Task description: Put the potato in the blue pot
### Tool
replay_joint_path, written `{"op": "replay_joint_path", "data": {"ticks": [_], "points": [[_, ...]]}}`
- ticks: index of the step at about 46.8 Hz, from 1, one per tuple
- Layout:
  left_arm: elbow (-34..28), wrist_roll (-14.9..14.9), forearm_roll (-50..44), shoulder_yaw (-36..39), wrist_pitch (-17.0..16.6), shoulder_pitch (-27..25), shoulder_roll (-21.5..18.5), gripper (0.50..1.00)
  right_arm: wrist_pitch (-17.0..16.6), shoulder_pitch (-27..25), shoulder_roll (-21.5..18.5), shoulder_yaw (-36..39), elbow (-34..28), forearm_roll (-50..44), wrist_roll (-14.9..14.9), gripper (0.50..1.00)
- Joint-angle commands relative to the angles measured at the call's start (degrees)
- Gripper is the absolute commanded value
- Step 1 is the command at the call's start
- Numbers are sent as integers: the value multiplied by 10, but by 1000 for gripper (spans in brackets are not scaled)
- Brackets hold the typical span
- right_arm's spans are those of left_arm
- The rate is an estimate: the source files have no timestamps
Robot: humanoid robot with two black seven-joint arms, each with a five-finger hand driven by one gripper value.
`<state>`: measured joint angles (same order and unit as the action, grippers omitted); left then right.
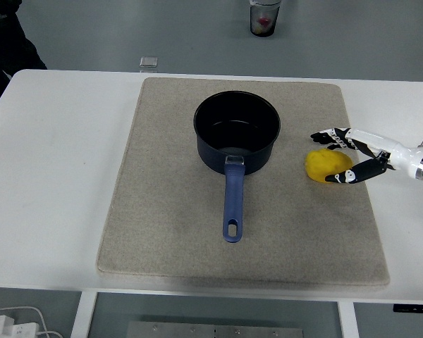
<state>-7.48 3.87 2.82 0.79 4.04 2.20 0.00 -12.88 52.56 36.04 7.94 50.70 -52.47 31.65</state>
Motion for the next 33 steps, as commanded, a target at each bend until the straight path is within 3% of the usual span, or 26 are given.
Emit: {"op": "replay_joint_path", "data": {"ticks": [1, 9, 16, 33], "points": [[0, 0, 0, 0, 0, 0, 0, 996, 0, 0, 0, 0, 0, 0, 0, 776], [0, 0, 0, 0, 0, 0, 0, 996, 2, -4, 0, 0, 0, 0, 1, 676], [0, 0, 0, 0, 0, 0, 0, 996, 8, -7, -2, 0, 0, 0, 3, 500], [0, 0, 0, 0, 0, 0, 0, 996, 19, -4, 1, 6, 1, 9, 0, 500]]}}
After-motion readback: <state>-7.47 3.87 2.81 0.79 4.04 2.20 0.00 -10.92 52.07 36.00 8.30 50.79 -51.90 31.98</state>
